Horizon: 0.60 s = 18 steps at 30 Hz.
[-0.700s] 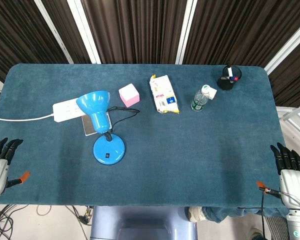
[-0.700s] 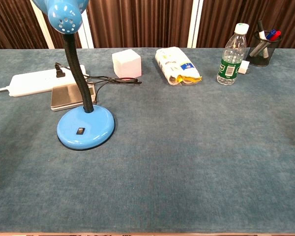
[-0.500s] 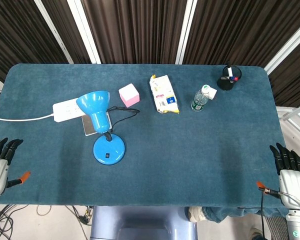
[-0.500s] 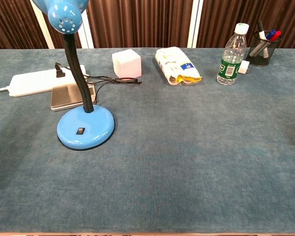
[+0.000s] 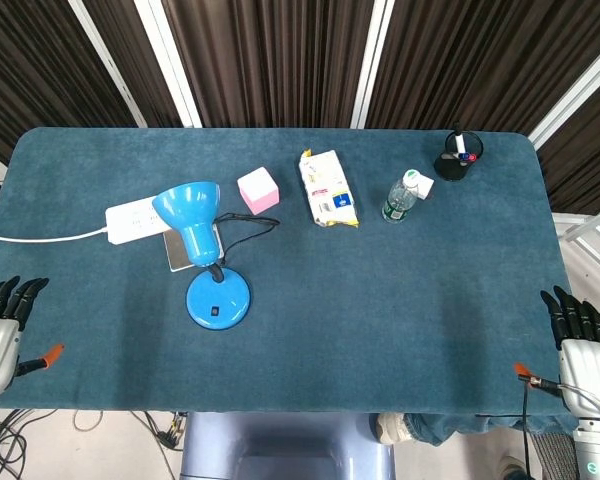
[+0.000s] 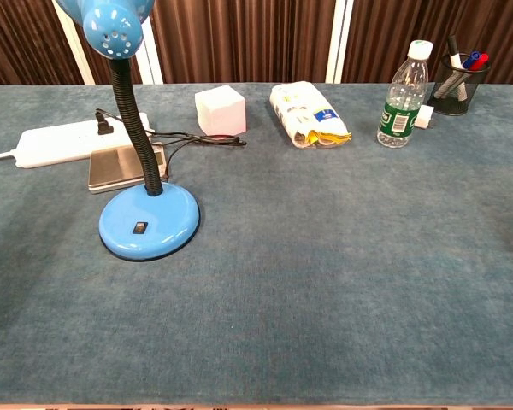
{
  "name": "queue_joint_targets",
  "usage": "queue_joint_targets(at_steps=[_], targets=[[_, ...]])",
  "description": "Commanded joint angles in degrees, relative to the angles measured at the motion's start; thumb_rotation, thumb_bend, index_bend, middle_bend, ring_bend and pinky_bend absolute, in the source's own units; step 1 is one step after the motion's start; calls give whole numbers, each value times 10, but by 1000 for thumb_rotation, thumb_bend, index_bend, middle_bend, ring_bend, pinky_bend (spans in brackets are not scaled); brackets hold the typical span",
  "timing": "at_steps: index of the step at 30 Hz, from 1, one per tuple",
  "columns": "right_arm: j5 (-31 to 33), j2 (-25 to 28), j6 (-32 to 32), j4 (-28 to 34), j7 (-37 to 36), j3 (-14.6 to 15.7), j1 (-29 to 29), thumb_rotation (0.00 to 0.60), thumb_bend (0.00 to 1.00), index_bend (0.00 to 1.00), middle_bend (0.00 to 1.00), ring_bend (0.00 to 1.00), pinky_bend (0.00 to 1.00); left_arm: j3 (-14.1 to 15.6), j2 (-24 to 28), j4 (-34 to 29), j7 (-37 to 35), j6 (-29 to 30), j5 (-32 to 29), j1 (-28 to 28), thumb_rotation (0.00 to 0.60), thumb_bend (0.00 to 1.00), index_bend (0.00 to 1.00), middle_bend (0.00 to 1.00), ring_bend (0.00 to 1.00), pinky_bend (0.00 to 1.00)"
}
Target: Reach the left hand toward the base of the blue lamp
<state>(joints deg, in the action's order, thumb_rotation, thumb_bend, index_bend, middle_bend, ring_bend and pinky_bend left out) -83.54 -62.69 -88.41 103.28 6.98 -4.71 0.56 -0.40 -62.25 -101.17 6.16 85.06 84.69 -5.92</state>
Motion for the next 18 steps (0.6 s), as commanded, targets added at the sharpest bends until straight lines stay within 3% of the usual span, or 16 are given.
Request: queue_joint_targets(at_steps=[1,4,7,14,18], targets=[[1,-1,0,0,2,0,0,600,110,7,18,38,0,4,-4,3,6,-2,13,-3,600,175,71,108,18,69],[5,-2,-1,1,2,-2,-1,600,110,6,18,38,0,4,-11,5,8,-5,18,-5,600,179,32,112,31,83],[9,-4,-2,2,4,-3,-1,600,109,7,18,38,0,4,-21,4,15,-9,25,-9,600,189,28,152,106,178],[10,-6,3,3,9,-2,1,600,110,7,18,38,0,16,-41,-8,18,-75,85,-60,600,379,91,415,408,559],[13,-7,7,3,10,-2,2,600,110,7,18,38,0,14,-62,-9,15,-138,90,-100,600,455,111,579,580,677]])
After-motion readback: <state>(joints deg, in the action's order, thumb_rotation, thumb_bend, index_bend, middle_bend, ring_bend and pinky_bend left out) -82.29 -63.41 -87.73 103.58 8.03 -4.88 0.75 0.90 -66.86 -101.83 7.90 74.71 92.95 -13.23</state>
